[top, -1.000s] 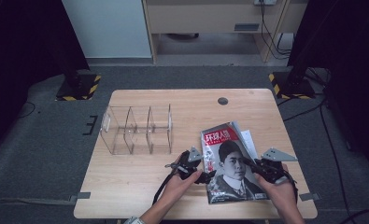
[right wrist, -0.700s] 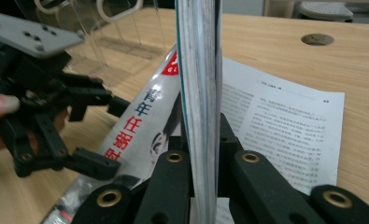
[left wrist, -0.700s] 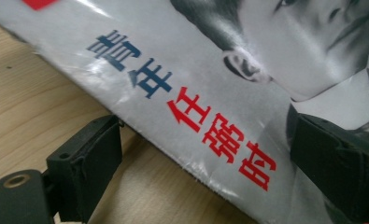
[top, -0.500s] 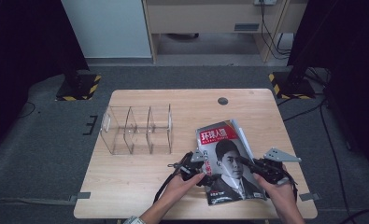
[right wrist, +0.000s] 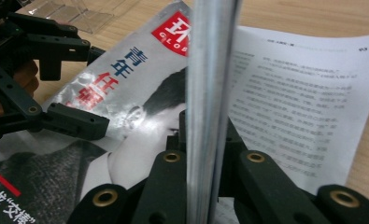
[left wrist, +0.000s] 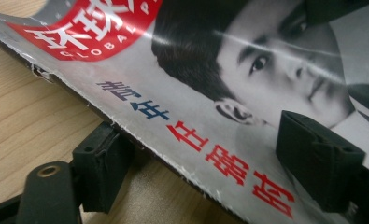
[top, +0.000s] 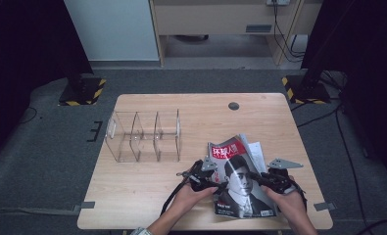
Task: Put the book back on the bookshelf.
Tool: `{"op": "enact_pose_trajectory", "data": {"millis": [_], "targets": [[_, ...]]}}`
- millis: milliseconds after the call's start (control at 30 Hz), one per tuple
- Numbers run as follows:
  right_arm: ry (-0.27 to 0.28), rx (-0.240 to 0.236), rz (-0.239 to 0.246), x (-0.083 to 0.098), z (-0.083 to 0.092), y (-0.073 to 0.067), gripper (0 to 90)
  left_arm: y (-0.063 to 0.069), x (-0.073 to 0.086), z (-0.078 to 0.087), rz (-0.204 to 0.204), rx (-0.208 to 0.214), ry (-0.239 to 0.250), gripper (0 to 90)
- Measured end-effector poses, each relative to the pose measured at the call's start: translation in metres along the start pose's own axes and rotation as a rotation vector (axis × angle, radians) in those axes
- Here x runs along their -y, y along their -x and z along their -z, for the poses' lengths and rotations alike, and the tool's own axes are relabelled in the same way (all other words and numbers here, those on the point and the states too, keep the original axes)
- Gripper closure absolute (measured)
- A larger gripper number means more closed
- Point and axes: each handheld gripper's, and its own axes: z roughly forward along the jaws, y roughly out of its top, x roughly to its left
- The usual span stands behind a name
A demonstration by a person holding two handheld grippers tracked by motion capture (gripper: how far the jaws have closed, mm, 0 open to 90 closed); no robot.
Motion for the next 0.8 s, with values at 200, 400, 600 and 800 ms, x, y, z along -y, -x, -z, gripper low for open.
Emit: {"op": "enact_pose_trajectory", "data": {"millis": [200, 400, 600, 800], "targets": [[-0.027, 0.036, 0.006, 0.003, -0.003, 0.004, 64.6, 0.002, 0.0, 0.0, -0.018, -0.017, -0.007, 23.3], [-0.053, 0.196, 0.044, 0.002, -0.004, 0.01, 30.3, 0.002, 0.0, 0.0, -0.026, -0.025, -0.007, 24.5], [-0.043, 0.257, 0.013, 0.004, -0.001, 0.021, 31.7, 0.002, 0.0, 0.0, -0.025, -0.033, -0.005, 26.6], [-0.086, 0.256, -0.003, 0.008, -0.006, 0.026, 38.6, -0.001, 0.0, 0.002, -0.009, -0.03, 0.009, 35.9]]}}
